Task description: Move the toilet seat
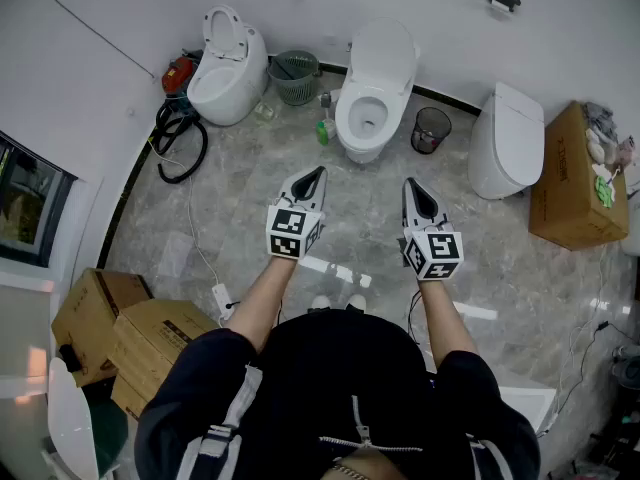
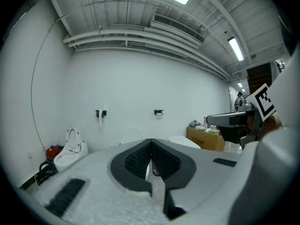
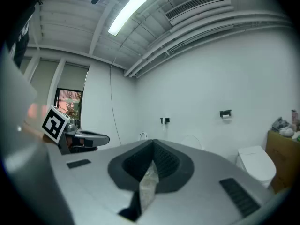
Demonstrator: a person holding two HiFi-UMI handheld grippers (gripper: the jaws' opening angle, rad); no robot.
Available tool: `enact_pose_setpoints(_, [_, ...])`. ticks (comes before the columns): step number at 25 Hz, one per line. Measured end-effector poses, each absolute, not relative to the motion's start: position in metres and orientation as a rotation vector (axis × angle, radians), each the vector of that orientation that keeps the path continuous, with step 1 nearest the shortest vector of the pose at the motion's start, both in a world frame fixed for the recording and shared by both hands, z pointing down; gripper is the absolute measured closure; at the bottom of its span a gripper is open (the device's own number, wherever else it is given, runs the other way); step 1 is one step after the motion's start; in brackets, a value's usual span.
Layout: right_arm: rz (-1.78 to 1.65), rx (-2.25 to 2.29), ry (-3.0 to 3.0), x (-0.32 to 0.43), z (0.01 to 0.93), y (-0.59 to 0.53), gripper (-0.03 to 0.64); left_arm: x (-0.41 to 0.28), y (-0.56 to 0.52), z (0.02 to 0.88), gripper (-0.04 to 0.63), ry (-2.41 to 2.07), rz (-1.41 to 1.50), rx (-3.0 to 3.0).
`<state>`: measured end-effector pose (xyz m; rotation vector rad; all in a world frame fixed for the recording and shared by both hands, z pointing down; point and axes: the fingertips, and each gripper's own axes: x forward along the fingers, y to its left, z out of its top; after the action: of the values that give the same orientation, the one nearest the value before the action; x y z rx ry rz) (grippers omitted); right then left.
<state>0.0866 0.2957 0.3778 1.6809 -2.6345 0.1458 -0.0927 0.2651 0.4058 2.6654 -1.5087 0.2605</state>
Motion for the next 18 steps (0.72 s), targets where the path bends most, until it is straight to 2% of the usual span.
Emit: enact_pose_setpoints(18, [0.211,1.556,-2.672,0.094,0.397,0.278,0.615,-0.078,0.247,0.415,0.589,-1.553,0.255,2.624])
